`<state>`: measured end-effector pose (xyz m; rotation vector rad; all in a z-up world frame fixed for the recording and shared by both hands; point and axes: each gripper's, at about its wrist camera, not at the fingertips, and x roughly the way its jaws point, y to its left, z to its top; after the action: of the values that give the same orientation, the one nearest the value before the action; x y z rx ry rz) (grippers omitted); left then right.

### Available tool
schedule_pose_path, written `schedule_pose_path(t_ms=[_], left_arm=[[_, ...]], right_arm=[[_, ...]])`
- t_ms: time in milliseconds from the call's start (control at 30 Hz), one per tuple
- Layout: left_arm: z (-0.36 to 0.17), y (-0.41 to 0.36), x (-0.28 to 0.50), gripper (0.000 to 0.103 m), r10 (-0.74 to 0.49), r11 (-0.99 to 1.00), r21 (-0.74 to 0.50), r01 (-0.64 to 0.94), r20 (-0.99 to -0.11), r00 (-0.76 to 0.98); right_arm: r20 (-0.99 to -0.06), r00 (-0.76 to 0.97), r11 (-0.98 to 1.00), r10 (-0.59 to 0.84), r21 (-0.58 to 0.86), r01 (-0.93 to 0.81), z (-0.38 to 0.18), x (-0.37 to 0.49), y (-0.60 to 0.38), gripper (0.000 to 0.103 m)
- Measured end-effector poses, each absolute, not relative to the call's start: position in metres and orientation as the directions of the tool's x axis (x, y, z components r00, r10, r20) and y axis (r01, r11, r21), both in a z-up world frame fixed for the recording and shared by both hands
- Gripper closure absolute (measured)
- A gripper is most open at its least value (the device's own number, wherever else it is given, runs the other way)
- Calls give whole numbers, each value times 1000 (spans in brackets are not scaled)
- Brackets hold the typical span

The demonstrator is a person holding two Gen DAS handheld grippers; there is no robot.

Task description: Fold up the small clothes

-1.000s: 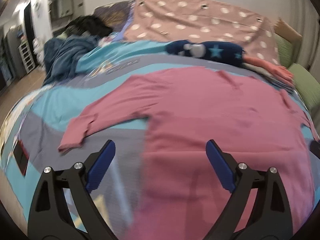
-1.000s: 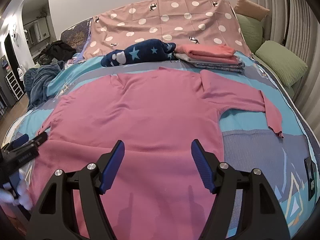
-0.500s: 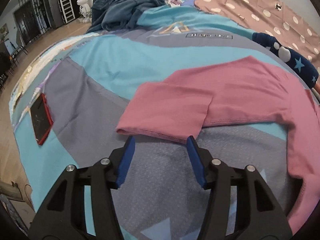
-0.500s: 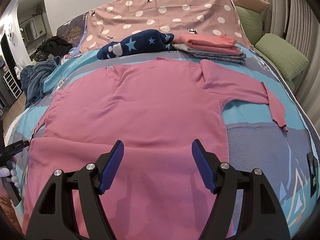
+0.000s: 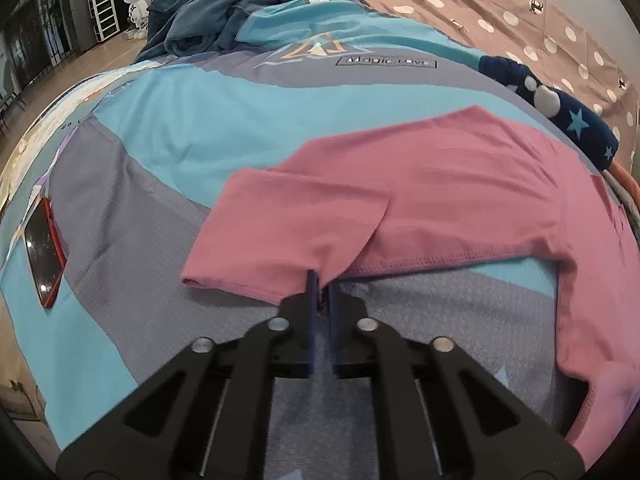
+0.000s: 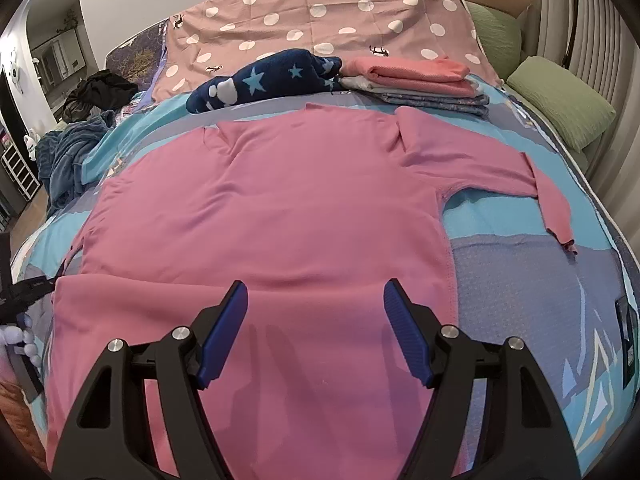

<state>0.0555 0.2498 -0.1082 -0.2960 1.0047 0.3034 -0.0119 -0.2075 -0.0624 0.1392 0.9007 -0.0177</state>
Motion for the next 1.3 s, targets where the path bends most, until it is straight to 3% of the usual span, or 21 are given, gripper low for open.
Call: schedule_pose_path(t_ms=[233,433,567,667,800,1000,1033,1100,1133,1167,1300], left_arm=[[-54,228,45,100,30,944,-187,-272,-772,635],[-20,166,48,100,-124,972,-229,-57,-700,703],[-27,129,53,100,-188,972,-235,22,-712,677],[-34,110,55,100,-237,964,-260,62,-726,645],[-40,95,50,100,-268,959,-267,97,-733,625],[-44,90,40,100,-283,955,-279,104,-737,614],[-45,89,40,100,-283,955,-279,105,-738,613],[-44,88,40,100,-284,954,-278,108,-738,612],[-43,87,41,100,-286,954,-280,109,-738,612],[-42,85,42,100,-288,953,-281,110,-736,613],[-30,72,46,100,-313,947,-284,151,-708,633]], right_arm=[[-777,626,991,66,124,50,-58,-6,-207,31],[-760,611,971,222,228,-69,-42,22,-186,31],[-758,558,940,338,303,-158,-37,42,-159,31],[-748,413,855,519,466,-229,-47,68,-129,31],[-704,215,736,677,654,-177,-69,99,-96,31],[-702,65,705,709,703,-95,-90,132,-50,31],[-705,63,708,706,700,-96,-90,135,-44,34],[-693,66,694,718,707,-135,-88,142,-34,56],[-683,56,681,728,712,-171,-86,146,-28,82],[-687,68,684,724,701,-199,-79,149,-25,99],[-706,229,739,670,602,-302,-46,153,-36,101]])
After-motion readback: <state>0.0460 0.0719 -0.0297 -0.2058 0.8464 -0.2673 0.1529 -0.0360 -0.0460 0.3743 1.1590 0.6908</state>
